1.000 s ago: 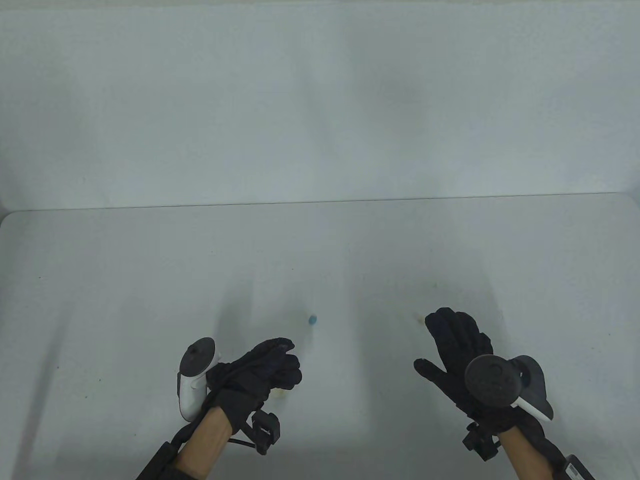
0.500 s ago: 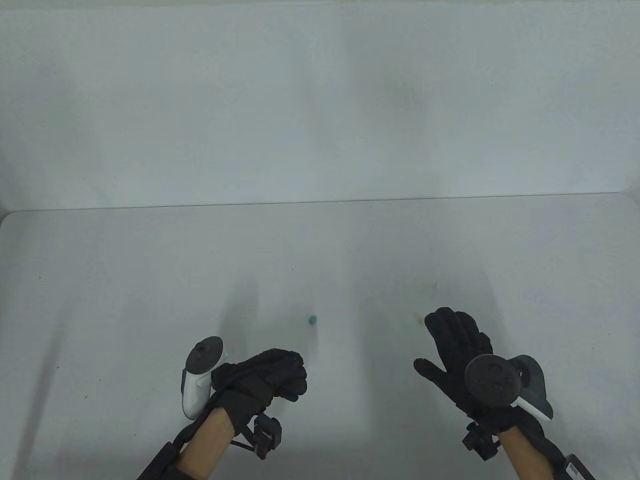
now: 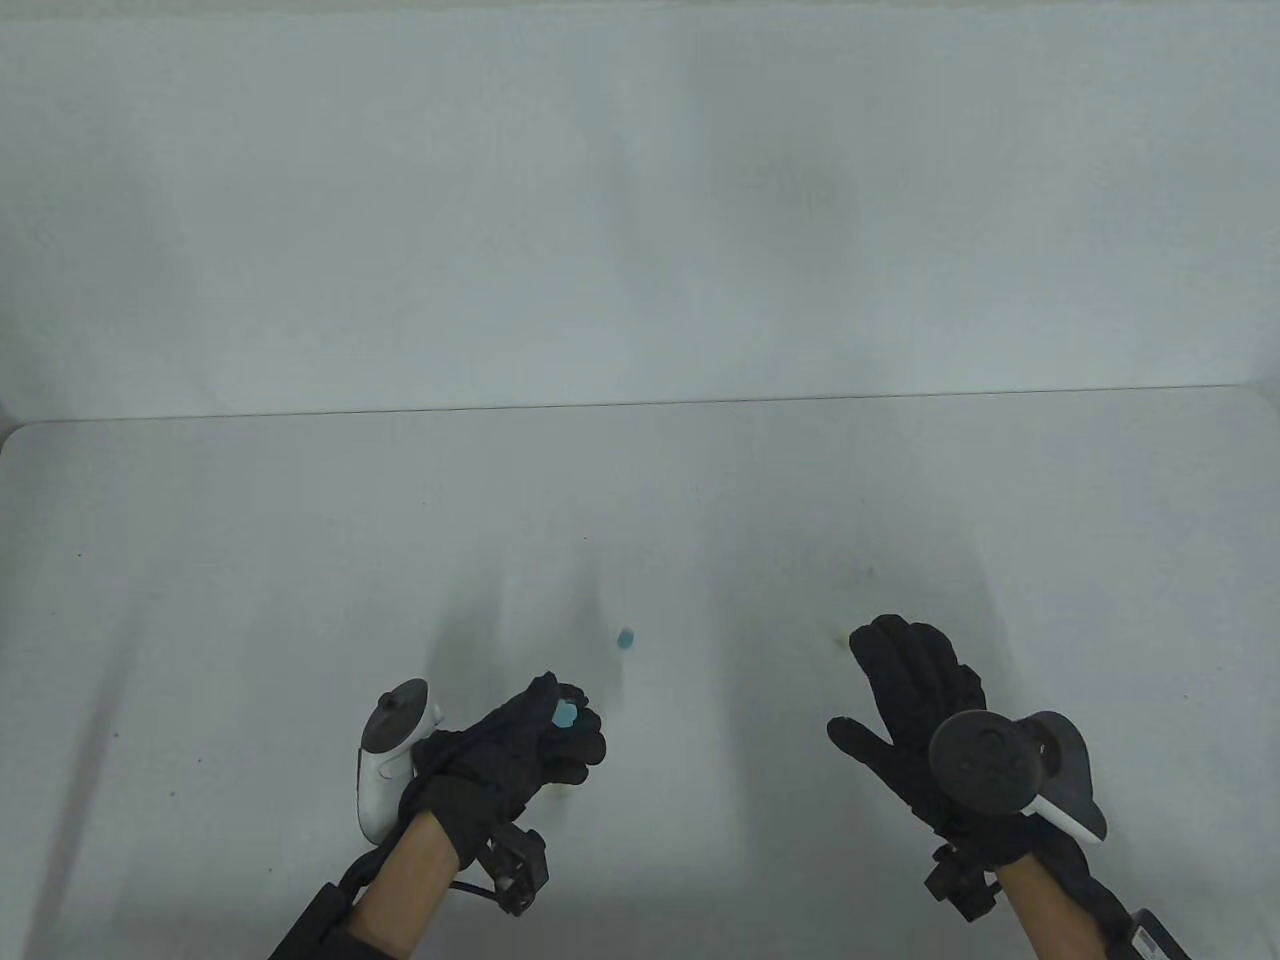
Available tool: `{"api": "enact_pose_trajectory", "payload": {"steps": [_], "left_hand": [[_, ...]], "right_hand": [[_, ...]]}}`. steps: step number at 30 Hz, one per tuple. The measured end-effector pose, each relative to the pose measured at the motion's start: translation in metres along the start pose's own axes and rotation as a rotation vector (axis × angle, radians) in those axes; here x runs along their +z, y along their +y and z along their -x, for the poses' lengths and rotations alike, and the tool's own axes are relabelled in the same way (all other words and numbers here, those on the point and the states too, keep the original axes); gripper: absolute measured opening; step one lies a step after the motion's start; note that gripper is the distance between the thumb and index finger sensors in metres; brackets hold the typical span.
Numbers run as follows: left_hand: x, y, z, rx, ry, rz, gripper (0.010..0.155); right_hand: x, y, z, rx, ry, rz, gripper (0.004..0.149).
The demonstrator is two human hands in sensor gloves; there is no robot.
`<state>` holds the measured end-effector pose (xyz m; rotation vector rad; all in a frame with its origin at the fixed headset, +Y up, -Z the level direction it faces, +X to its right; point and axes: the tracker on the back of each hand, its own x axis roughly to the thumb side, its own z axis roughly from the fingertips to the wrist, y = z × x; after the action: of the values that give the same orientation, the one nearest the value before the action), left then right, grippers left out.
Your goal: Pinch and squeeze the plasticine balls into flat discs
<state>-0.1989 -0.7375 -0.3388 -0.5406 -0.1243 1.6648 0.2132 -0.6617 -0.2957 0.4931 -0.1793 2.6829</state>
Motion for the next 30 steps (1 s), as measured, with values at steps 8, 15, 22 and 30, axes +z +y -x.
{"api": "enact_pose_trajectory", "payload": {"steps": [8, 15, 22, 30], "left_hand": [[0.0034, 0.0028, -0.0037, -0.142, 0.020, -0.136, 0.044], [0.0036, 0.0007, -0.0065, -0.170, 0.010, -0.148, 0.040], [-0.0001, -0.0021, -0.0020, -0.042, -0.022, 0.006, 0.084], [0.0000, -0.0036, -0.0033, -0.097, 0.019, -0.064, 0.044]], "right_hand": [[0.0000, 0.0010, 0.0013, 0.001, 0.000, -0.009, 0.080], [0.0004, 0.0012, 0.0018, 0.004, -0.001, -0.012, 0.080], [0.0021, -0.0011, 0.0039, 0.004, -0.003, -0.002, 0.080], [0.0018, -0.0006, 0.0041, 0.003, -0.005, -0.006, 0.080]]}}
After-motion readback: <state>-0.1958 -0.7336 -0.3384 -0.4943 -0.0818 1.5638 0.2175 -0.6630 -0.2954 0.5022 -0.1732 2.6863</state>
